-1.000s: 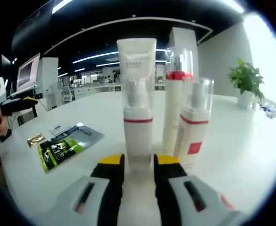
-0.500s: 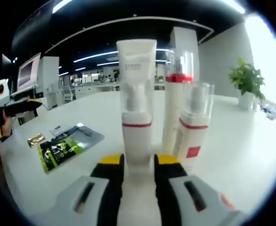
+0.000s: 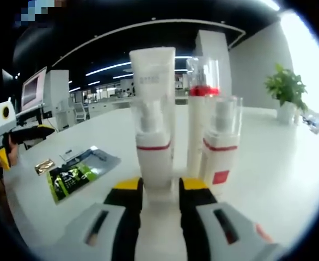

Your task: Arrange the skincare products in the storage area until every visible bottle or jar stands upright without overlapping.

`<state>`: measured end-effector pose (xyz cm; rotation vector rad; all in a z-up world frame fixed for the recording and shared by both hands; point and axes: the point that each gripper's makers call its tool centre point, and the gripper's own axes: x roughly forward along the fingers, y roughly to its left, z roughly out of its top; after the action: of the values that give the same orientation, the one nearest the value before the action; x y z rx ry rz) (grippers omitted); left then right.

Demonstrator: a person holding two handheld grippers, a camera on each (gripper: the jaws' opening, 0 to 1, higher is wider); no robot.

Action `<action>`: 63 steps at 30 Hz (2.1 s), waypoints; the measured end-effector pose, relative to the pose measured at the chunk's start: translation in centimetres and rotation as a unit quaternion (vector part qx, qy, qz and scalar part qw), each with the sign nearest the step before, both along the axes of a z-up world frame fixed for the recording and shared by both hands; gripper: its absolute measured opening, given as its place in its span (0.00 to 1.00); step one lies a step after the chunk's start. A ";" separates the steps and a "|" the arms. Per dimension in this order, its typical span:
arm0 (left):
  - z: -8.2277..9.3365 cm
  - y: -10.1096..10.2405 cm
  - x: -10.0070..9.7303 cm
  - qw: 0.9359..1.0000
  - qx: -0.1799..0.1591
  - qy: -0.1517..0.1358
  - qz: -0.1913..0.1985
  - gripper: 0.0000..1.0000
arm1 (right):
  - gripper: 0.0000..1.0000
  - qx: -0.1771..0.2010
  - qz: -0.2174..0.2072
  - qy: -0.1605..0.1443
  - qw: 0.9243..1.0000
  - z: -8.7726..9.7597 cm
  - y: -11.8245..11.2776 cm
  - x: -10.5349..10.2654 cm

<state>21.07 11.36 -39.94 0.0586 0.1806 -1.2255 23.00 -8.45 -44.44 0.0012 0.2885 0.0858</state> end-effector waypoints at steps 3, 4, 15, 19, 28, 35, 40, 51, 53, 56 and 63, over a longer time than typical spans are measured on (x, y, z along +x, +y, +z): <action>-0.1 -0.2 0.4 1.000 -0.002 0.005 0.000 0.95 | 0.27 -0.003 0.003 0.001 1.000 -0.3 0.0 0.1; -0.1 -0.2 0.5 1.000 -0.004 0.007 0.002 0.96 | 0.27 -0.014 0.005 0.002 1.000 -0.4 0.0 0.1; -0.3 -0.3 1.0 1.000 -0.014 0.026 0.002 0.95 | 0.21 -0.015 -0.001 0.007 1.000 -0.8 -0.2 -0.1; -0.3 -0.4 1.1 1.000 -0.015 0.027 0.000 0.95 | 0.20 -0.015 -0.004 0.004 1.000 -0.8 -0.4 -0.4; -0.6 -0.5 1.2 1.000 -0.008 0.029 0.002 0.94 | 0.20 -0.011 -0.004 -0.003 1.000 -0.7 -0.4 -0.8; -0.9 -0.7 1.2 0.999 -0.005 0.034 -0.002 0.93 | 0.20 -0.009 0.008 -0.004 1.000 -0.7 -0.3 -0.6; -0.5 -0.8 1.2 1.000 -0.009 0.028 -0.003 0.93 | 0.20 -0.019 0.022 -0.002 1.000 -0.7 0.0 -0.5; -0.4 -1.0 0.8 1.000 -0.006 0.025 -0.007 0.92 | 0.20 -0.029 0.022 0.002 0.999 -0.7 -0.1 -1.3; -0.2 -1.0 0.7 1.000 -0.007 0.022 -0.008 0.92 | 0.20 -0.030 0.021 0.003 0.999 -0.7 -0.2 -1.3; -0.2 -1.0 0.7 1.000 -0.007 0.020 -0.007 0.92 | 0.20 -0.026 0.019 0.002 0.999 -0.8 -0.3 -1.4; -0.4 -0.9 0.3 1.000 -0.003 0.024 -0.010 0.90 | 0.17 -0.026 0.000 0.009 1.000 -1.2 -1.3 -2.2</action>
<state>21.39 10.43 -40.35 0.0253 0.2181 -1.2473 20.81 -9.73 -45.69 -0.0491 0.3089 0.0786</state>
